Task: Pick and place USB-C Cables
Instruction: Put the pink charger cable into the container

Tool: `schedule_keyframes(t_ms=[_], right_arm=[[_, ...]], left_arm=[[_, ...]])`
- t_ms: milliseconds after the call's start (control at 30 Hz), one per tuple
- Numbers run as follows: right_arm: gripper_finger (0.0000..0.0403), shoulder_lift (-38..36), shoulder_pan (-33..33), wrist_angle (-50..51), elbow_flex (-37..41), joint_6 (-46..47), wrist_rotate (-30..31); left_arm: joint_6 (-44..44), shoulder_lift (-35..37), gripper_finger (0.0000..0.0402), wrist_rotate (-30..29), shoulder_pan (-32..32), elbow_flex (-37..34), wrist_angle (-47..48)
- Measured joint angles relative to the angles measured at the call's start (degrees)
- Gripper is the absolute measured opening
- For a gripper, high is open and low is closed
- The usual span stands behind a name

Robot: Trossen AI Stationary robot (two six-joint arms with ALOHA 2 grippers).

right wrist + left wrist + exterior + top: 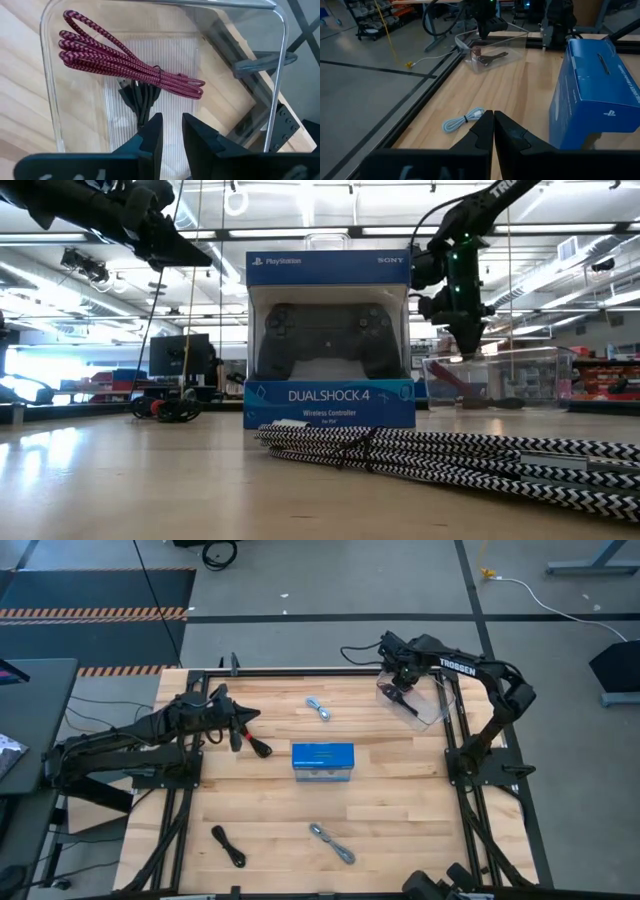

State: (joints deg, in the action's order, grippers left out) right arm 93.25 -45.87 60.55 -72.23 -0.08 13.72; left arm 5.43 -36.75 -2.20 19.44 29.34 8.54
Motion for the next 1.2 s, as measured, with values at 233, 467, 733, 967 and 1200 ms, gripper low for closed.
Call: schedule_keyframes(t_ms=[233, 467, 733, 967, 1200], right_arm=[[0.0079, 0.0, 0.0, -0.7, 0.0, -0.2, -0.8], [0.008, 1.5, 0.6, -3.7, 0.6, -5.9, -3.4], [0.008, 3.8, 1.3, -6.5, 1.1, -14.6, -2.8], [0.008, 4.6, 1.1, -7.5, 1.1, -17.6, -4.4], [0.0068, 6.0, 0.8, -9.5, 1.1, -17.5, -4.4]], left_arm=[[0.0, 0.0, 0.0021, 0.0, 0.0, 0.0, 0.0], [-0.1, 0.0, 0.0021, 0.1, 0.0, 0.0, 0.0], [0.1, 0.0, 0.0021, 0.6, 0.0, 0.0, 0.0], [0.2, 0.0, 0.0021, 0.6, 0.0, 0.0, 0.0], [0.2, 0.0, 0.0021, 0.6, 0.0, 0.0, 0.1]])
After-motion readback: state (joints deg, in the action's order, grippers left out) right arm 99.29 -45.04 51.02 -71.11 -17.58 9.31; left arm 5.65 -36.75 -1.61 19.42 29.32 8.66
